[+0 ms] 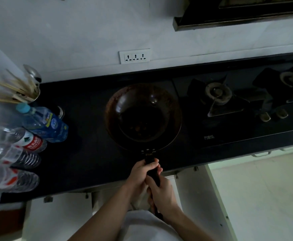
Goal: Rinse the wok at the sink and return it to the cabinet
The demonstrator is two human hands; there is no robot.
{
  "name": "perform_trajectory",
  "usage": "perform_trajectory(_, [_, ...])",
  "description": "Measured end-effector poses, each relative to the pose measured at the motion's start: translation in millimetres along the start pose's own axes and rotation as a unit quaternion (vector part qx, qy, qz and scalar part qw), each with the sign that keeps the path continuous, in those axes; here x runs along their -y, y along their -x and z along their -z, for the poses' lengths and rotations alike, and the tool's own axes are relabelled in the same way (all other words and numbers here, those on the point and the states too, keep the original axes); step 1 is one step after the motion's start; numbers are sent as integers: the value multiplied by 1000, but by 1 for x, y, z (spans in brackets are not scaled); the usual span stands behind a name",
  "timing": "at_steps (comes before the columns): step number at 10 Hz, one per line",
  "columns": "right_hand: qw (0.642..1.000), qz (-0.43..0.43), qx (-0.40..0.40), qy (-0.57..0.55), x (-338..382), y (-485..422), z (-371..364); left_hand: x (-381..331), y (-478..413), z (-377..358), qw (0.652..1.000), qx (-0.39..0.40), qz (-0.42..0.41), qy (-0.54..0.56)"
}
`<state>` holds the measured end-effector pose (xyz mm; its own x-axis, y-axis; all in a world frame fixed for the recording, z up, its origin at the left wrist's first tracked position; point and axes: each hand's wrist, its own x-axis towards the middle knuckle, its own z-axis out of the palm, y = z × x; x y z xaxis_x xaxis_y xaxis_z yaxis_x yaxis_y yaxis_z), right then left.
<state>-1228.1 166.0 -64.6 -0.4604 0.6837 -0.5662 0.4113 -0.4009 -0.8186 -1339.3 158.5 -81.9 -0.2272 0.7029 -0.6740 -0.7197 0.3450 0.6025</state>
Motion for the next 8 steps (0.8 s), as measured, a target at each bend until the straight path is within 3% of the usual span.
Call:
perform_trajectory(6, [997,-62,2,-42,23,-5,-23,-26,-2,19,997,11,60,39])
perform_trajectory(8, [995,-84,41,-35,28,-7,-19,-27,2,24,996,10,78,-30])
